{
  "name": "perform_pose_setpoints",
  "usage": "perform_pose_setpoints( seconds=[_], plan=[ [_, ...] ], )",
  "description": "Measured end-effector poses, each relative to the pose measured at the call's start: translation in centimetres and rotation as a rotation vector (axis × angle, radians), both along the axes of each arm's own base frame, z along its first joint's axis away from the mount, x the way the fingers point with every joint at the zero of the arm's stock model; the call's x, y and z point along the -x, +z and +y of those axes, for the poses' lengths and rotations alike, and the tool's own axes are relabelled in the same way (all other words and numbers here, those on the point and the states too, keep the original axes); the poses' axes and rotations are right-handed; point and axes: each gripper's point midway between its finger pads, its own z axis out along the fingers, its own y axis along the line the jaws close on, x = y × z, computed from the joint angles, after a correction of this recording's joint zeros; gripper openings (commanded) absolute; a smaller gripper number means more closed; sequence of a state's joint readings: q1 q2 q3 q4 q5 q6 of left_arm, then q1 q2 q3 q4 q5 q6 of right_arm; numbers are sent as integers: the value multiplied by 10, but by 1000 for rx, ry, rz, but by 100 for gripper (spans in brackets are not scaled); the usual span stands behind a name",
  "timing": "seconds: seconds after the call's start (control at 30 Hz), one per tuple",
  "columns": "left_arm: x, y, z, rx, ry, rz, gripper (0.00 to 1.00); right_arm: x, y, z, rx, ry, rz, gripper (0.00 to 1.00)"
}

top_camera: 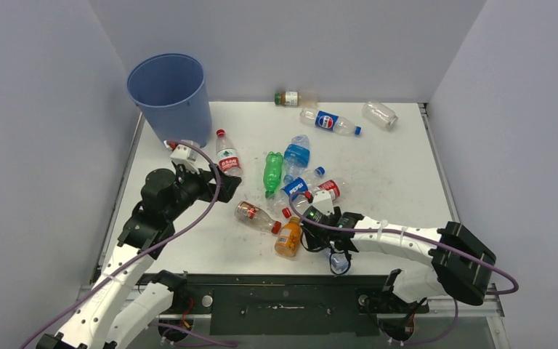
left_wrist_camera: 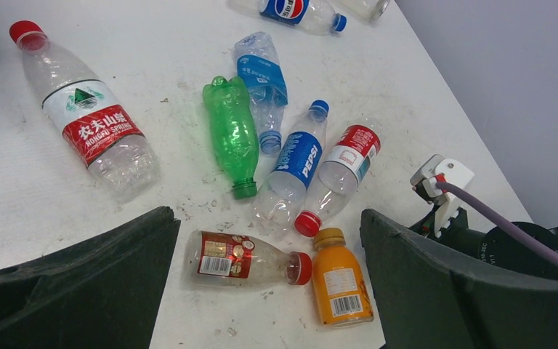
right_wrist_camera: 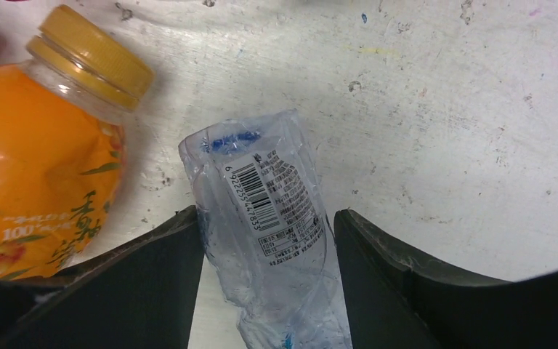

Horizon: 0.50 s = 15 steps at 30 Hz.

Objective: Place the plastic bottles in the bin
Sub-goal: Pick up the plastic bottle at the center of the board.

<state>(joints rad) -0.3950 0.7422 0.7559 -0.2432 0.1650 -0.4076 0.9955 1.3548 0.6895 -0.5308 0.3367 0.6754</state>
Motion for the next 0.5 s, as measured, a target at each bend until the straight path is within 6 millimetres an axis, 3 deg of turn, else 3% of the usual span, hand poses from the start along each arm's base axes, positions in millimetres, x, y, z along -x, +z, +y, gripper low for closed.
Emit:
perform_pose_setpoints(
  seconds=[0.17,0.33,0.43,0.5],
  plan=[
    [2,1,0,4,-3,-9,96,1,10,3,-33,17,-10,39],
    [4,0,0,3,-1,-10,96,3,24,5,-72,25,-17,31],
    [4,2,1,4,5,-19,96,0,48,12,-122,31,-44,28],
    [4,5,3,10,16,-28,96,-6,73,20,-177,38,-84,17]
  ],
)
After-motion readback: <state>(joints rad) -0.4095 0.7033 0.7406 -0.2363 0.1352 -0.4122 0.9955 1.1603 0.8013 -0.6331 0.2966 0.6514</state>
